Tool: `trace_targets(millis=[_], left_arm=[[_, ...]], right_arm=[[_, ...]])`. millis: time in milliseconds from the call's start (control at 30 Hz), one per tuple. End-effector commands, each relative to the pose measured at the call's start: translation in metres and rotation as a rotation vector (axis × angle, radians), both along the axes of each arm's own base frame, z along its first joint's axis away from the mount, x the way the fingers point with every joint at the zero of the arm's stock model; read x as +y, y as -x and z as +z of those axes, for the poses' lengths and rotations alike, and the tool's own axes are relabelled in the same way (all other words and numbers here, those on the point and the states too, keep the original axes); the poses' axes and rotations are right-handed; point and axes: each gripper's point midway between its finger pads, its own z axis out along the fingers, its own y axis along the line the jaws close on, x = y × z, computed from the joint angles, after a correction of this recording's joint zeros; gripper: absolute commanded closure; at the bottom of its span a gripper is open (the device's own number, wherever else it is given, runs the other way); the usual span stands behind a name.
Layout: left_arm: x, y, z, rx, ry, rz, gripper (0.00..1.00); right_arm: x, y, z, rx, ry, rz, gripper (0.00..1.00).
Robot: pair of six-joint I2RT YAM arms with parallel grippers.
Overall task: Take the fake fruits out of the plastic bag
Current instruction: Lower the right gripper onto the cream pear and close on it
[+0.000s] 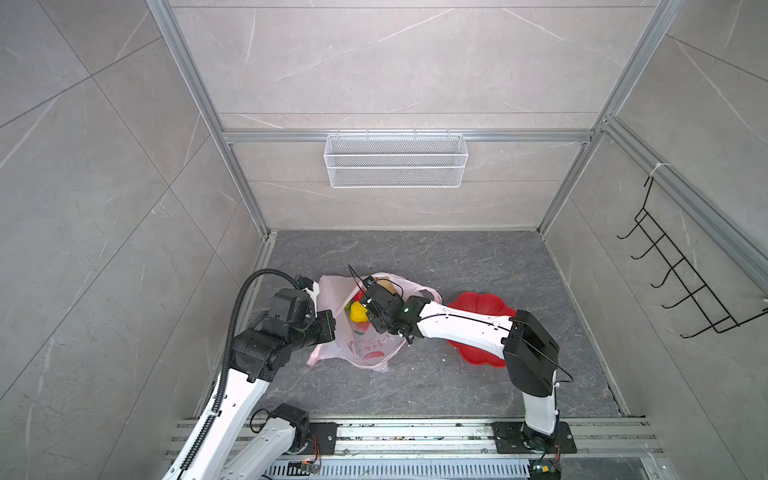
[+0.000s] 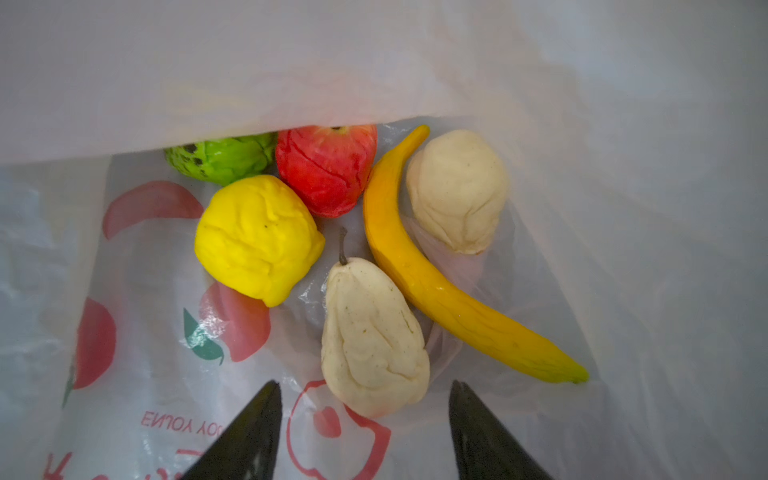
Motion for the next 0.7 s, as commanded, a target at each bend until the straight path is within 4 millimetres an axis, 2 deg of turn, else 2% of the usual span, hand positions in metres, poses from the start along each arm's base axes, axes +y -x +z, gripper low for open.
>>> trace_targets(millis=[0, 333, 667], left_arm=[[-0.009, -0.009, 0.026, -0.077, 0.035, -0.039, 0.93], [-0.014, -0.011, 0.029, -0.068, 0.059, -0.048, 0.93], [-0.015, -0.018, 0.038, -0.09, 0.062, -0.04, 0.93]], right_arm=[[0.005, -0.001, -0.003, 0.037, 0.01, 0.03, 0.3], [0.013, -0.011, -0.019, 0.094, 0.018, 0.031, 0.3], [0.007, -0.017, -0.036, 0.15, 0.031, 0.002, 0.31]])
